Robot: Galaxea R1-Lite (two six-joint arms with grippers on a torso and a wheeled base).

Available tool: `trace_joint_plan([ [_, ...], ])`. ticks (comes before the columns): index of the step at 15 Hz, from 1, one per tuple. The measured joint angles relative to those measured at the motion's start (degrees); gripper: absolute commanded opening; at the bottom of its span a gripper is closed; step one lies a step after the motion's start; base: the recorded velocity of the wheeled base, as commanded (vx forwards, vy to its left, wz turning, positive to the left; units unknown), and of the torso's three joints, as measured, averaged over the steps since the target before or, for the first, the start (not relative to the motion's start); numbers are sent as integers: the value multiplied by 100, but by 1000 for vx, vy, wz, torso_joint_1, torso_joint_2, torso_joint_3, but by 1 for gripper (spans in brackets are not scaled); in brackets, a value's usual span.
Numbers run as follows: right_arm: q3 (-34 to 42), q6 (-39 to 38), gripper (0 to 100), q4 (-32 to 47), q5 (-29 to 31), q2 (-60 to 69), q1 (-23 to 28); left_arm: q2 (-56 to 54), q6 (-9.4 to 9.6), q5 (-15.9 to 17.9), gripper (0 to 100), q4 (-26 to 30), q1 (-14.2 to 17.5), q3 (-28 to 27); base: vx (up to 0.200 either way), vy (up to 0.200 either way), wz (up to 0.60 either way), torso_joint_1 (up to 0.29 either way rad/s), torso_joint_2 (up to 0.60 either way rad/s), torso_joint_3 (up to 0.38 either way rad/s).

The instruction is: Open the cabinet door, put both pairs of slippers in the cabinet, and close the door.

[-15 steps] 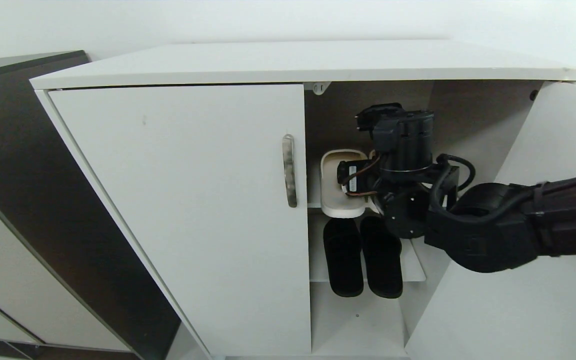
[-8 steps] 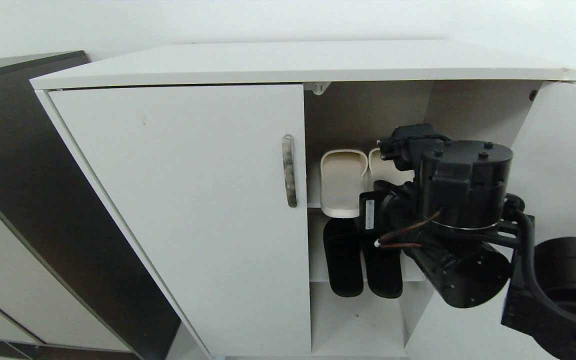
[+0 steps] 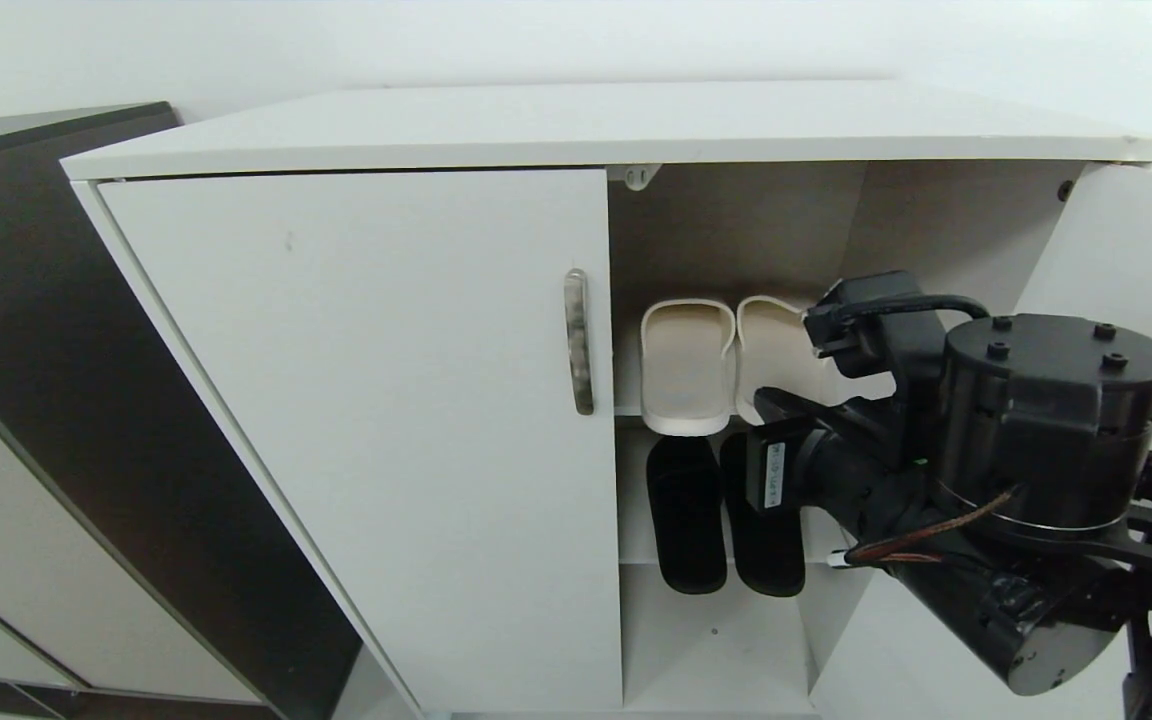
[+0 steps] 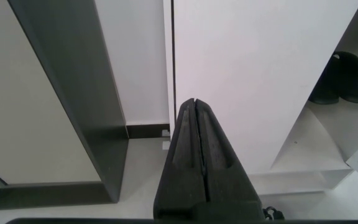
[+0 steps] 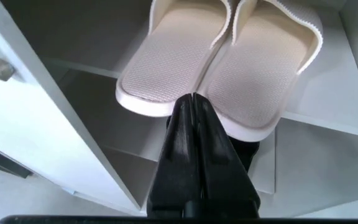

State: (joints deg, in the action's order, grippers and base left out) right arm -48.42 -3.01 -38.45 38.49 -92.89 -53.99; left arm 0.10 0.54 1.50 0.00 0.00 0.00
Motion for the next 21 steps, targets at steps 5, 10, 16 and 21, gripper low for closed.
trace_joint_plan([
  [5,33,1,0,5,-1,1,-22,0,-10,0,0,0,0,0,-120,0,0,0,0,2],
  [10,79,1,0,11,0,-11,-17,0,-10,0,0,0,0,0,-200,0,0,5,4,0],
  [16,124,1,0,2,0,-38,-22,0,-10,-2,0,0,0,0,-200,0,0,3,4,2],
  [21,165,1,0,0,5,-44,-20,0,-10,0,0,0,0,0,-200,0,0,1,5,4],
])
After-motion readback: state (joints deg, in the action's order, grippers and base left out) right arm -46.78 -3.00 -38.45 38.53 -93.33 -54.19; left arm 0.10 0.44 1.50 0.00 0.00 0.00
